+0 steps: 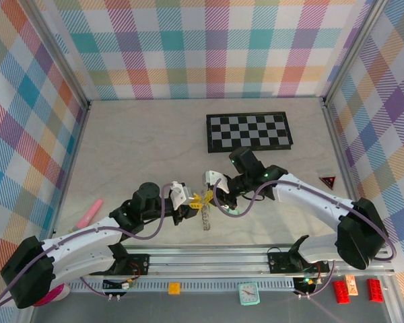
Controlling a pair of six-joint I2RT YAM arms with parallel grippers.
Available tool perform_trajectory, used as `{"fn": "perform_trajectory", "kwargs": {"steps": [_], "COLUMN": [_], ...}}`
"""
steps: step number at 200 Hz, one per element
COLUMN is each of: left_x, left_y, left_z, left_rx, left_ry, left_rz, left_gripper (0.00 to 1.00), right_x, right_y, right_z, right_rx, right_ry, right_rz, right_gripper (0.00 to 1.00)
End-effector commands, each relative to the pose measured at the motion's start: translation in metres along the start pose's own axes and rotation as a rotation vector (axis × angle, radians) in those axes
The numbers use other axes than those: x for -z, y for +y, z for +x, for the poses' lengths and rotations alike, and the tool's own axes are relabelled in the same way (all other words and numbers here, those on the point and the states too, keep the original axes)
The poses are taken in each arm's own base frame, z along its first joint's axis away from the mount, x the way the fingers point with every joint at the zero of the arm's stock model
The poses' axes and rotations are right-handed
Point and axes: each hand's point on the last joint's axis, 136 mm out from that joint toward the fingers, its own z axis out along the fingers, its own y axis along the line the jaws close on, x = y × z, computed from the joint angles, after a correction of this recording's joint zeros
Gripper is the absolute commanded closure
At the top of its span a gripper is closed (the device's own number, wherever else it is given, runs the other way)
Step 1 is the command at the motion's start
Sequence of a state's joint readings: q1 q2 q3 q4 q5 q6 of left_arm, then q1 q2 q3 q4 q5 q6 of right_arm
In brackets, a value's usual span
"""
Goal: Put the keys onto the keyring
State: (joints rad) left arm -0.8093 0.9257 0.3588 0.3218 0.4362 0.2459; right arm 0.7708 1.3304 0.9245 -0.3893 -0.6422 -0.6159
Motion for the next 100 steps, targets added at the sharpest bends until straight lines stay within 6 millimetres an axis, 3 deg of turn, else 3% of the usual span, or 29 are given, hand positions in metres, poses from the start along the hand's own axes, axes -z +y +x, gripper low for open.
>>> {"fn": "perform_trajectory", "kwargs": {"steps": [1,60,80,100], "left_x": [0.001,-0.001,-0.002,-0.002], "left_y": [-0.002,-0.006,-0.007,-0.005], "left_z": [0.008,0.001,0.002,0.001], "left_rx": [-0.011,-0.039,-0.043,-0.047], "left_ry": [0.081,0.097,0.108,0.091], "left_rz": [0.013,0.057,0.063,0.051], "left_gripper": [0.76,1.0,1.0,1.0], "right_x": [-0.001,-0.005,-0.004,0.004], "right_y": [0.008,0.02,0.022,0.02], "right_z": [-0.001,-0.012,-0.017,-0.023], "right_rx": [0.055,0.085,0.07,0.035], "right_ry": [0.057,0.06,0.027,-0.039], "right_rz": [-0.028,-0.077,-0.077,-0.053], "right_gripper": [1.0,1.0,1.0,0.74]}}
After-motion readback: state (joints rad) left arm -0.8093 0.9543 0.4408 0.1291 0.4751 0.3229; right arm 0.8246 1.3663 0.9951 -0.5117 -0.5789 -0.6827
